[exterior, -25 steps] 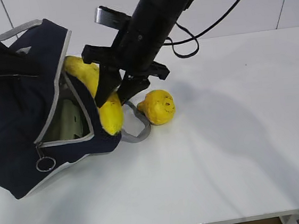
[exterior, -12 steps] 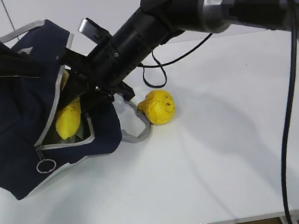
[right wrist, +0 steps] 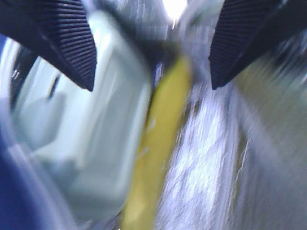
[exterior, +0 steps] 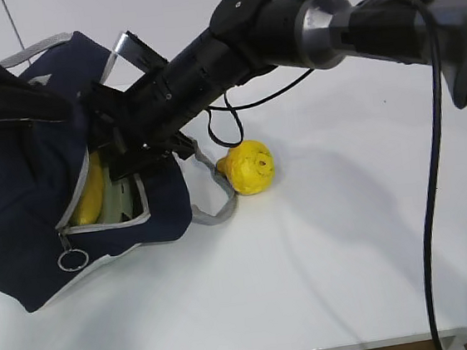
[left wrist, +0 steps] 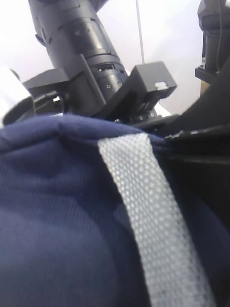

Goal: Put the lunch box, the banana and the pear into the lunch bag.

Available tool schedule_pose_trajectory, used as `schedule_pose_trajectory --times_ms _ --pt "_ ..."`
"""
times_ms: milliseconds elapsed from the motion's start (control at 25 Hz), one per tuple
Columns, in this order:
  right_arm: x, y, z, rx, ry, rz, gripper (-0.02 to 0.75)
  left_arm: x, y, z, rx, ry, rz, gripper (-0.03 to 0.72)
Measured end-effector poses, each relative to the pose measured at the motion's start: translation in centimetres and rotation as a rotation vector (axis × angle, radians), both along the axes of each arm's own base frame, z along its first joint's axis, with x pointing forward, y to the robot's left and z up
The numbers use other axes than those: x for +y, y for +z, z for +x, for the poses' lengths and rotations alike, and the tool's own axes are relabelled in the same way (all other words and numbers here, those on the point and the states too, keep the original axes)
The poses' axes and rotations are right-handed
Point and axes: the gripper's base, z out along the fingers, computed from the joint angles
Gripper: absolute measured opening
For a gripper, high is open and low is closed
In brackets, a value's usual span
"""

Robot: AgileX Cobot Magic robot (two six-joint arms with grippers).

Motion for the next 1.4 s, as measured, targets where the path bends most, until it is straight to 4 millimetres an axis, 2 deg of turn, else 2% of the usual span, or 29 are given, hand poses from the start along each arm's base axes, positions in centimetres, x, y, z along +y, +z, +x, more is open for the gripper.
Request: schedule_pose_trajectory --times_ms 120,200,400,600,720,880,1160,1400 --pt "0.0 0.0 0.0 -0.004 -0.004 0.004 0.575 0.0 0.0 0.0 0.001 -0.002 -0.001 -0.017" --pt "0.0 0.1 0.0 -0.015 0.008 0.005 0.595 0.0 0.0 0.0 0.002 -0.004 -0.002 -0.017" --pt "-0.5 1.2 -0.4 -0.068 0.163 0.015 0.575 0.0 -0.2 -0.2 0.005 -0.019 0.019 -0.017" --pt "-1.8 3.8 0.4 -0.217 0.248 -0.061 0.568 0.2 -0.5 -0.3 0.010 -0.040 0.058 -0.017" --pt "-2.4 5.2 1.0 -0.302 0.243 -0.141 0.568 1.0 -0.5 -0.3 0.012 -0.024 0.068 -0.017" --pt "-2.8 6.5 1.4 -0.349 0.206 -0.211 0.567 2.9 -0.6 -0.2 0.017 0.022 0.077 -0.017" --pt "-4.4 5.9 2.2 -0.346 0.120 -0.435 0.553 6.5 -0.7 -0.2 0.038 0.127 0.087 -0.017" --pt "-6.4 8.3 1.7 -0.415 0.044 -0.579 0.535 7.2 -0.8 -0.3 0.041 0.145 0.088 -0.017"
